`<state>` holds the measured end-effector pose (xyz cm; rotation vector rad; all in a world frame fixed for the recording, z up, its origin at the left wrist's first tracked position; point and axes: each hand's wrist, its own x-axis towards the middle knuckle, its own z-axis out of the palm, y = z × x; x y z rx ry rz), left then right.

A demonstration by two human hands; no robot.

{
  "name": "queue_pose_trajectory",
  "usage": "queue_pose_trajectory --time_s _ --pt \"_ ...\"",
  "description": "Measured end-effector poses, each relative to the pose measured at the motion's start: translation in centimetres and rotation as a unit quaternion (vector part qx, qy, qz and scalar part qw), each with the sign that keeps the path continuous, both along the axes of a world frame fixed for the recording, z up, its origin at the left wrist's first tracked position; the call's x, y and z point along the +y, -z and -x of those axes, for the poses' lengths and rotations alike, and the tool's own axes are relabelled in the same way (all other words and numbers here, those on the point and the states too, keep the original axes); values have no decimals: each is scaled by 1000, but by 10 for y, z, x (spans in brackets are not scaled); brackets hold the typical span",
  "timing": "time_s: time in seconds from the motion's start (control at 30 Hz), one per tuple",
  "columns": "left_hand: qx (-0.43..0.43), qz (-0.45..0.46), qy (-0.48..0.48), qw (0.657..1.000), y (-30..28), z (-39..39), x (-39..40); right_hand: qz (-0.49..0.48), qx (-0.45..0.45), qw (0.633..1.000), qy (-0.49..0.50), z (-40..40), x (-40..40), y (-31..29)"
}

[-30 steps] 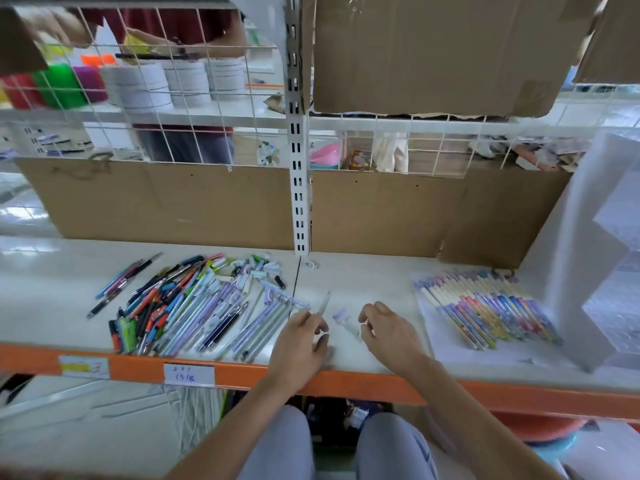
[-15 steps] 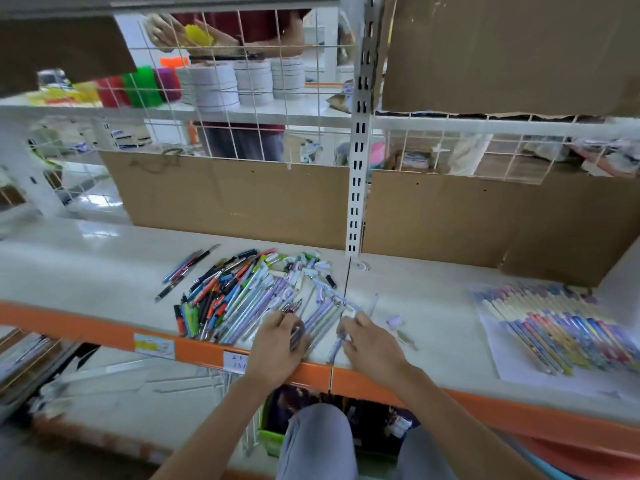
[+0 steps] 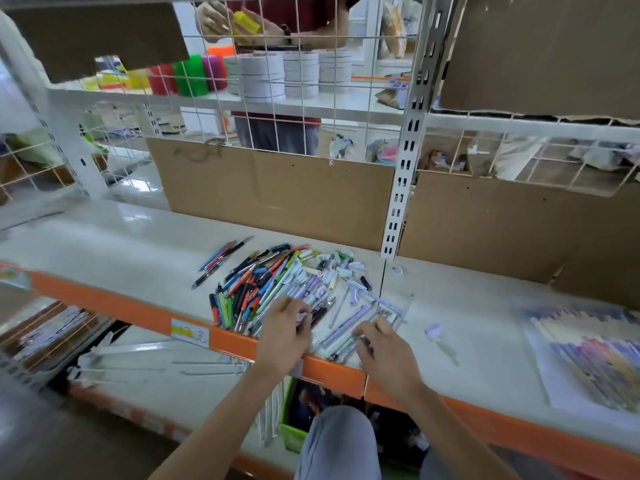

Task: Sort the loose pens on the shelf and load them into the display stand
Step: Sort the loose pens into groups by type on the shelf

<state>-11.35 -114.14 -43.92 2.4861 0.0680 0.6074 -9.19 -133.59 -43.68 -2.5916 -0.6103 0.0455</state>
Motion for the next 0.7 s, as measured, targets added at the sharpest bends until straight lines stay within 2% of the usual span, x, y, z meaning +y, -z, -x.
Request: queue_pose_trajectory --time_s 0.07,0.13,0.23,0.37,0.53,0.7 --pt "8 -29 -52 998 -2 -4 16 -4 3 1000 1 -1 0 3" --pt "60 -54 -92 993 -3 -9 28 -1 2 1000 0 -1 1 3" --pt "108 -89 -86 986 -2 -11 35 -13 8 1000 5 -1 1 3" --pt "104 -66 -35 992 1 -10 29 -32 21 999 14 -1 0 3" --pt "103 -10 -30 994 0 -9 25 -47 26 998 23 -1 0 3" --pt "68 -48 -129 988 -3 -9 36 -55 29 998 23 0 -1 3"
